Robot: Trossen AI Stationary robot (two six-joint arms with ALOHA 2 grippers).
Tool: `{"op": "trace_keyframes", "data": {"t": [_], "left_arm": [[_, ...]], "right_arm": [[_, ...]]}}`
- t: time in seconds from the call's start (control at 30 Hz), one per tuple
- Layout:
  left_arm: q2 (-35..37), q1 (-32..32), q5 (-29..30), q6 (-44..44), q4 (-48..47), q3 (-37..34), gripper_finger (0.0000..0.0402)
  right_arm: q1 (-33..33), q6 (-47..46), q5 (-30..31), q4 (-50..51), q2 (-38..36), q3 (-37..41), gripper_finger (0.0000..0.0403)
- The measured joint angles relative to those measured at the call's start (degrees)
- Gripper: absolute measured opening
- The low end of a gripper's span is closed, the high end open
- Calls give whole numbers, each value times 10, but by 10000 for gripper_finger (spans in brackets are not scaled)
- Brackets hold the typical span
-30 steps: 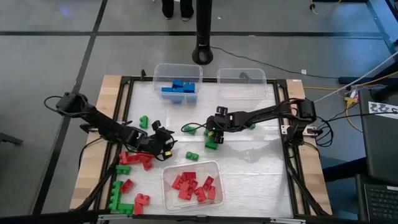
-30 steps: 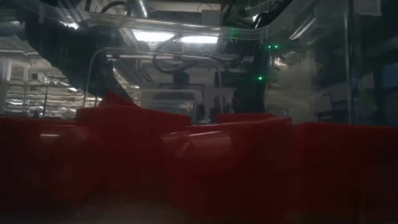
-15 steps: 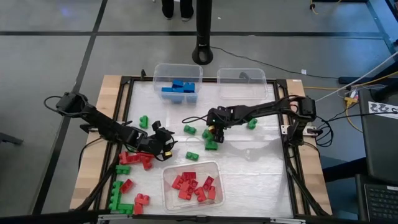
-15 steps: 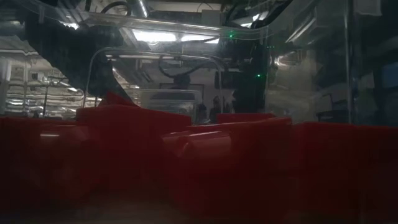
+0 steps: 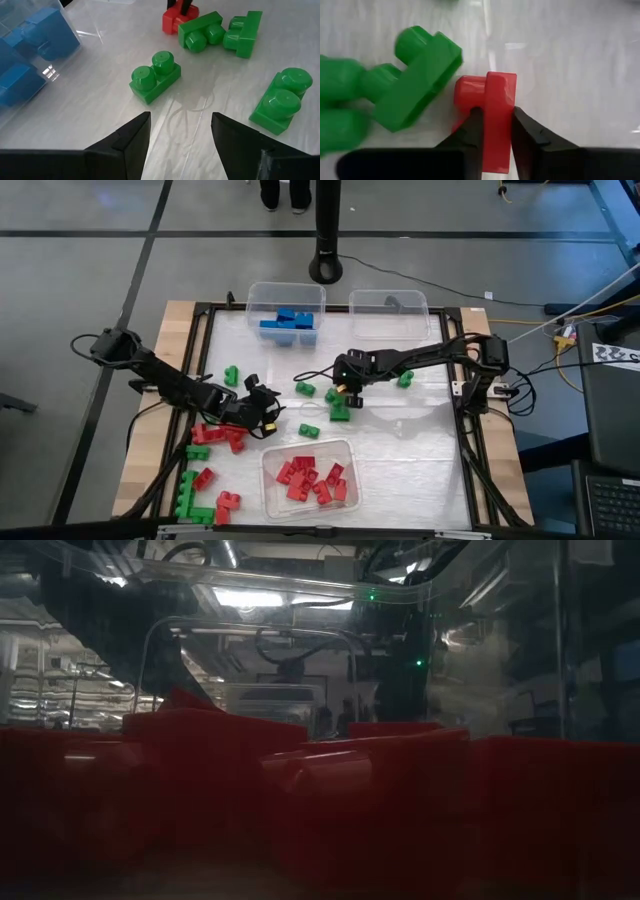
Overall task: Sort blocks
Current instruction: Put the red game piece into the bottom transparent bin
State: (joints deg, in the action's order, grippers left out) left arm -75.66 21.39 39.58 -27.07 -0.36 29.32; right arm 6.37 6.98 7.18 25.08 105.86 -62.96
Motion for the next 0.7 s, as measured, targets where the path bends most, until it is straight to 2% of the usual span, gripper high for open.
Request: {"op": "trace_keyframes", "data": {"t": [0.3,0.7], "left_arm": [[0,0,0,3,0,0,198],[0,0,0,4,2,0,198]], "right_arm": [[0,64,61,-4,-23,3,63],[1,124,74,-14,-61,3,59]]}}
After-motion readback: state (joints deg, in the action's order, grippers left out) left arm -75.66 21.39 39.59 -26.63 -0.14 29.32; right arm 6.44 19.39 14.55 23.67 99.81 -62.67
